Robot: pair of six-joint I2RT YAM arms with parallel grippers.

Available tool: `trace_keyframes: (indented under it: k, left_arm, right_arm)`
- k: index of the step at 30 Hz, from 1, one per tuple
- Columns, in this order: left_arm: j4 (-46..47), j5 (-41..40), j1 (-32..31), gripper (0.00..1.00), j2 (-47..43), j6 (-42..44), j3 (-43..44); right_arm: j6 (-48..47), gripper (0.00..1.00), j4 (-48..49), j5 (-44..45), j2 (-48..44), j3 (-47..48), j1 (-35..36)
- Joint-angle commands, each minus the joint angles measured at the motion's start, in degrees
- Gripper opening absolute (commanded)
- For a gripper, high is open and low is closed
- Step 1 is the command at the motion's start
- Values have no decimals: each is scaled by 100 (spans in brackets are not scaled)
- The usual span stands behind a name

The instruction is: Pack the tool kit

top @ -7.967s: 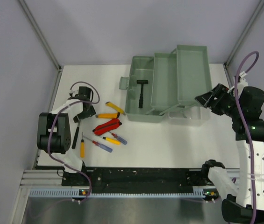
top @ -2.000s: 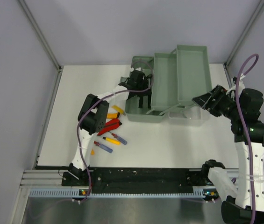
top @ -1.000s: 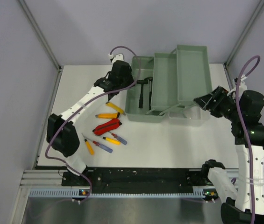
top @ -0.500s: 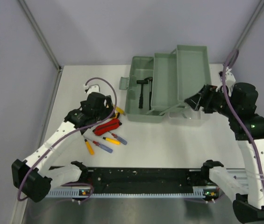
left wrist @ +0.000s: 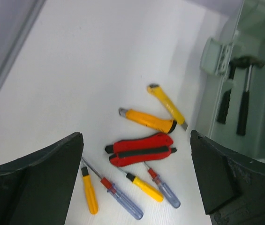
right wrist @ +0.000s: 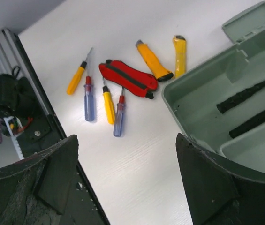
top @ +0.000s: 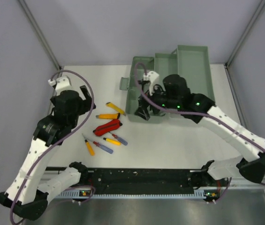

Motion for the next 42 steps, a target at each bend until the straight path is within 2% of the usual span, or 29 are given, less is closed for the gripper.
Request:
trace_keyframes:
  k: [1,5,8,17,23,29,36,42]
  left_arm:
    - [-409,-1196,29,99,-513,130,965]
    - [195,-1997,38,99,-1163,629,1081]
    - [627,-2139,38,99,-1393,1114,1186]
    - [479,-1367,38,99,-1191,1202,1494]
    - [364,-531,30,99,-884,1281,1555]
    - [364,-206,38,99,-795,1290,1476]
    - [373,-109,38,99,-769,1334,1388]
    - [382,-73,38,99,-699,1361,1344]
  right_arm:
    - [-1224,83,655,381,1084,502,639]
    - [-1902,82,865,821,2235,819,1027]
    - [-2095,81,1077,638,3044,1047,1071]
    - [-3071,79,1244,629,4698,1882,1511]
    - [-3203,77,1394,602,5252,2146,1555]
    - [-3256,71,1394,734,5762,2357,1555]
    - [-3116,69,1490,935,6061,2401,1599]
    - [-3107,57,1938,1366,6053,2199,1695]
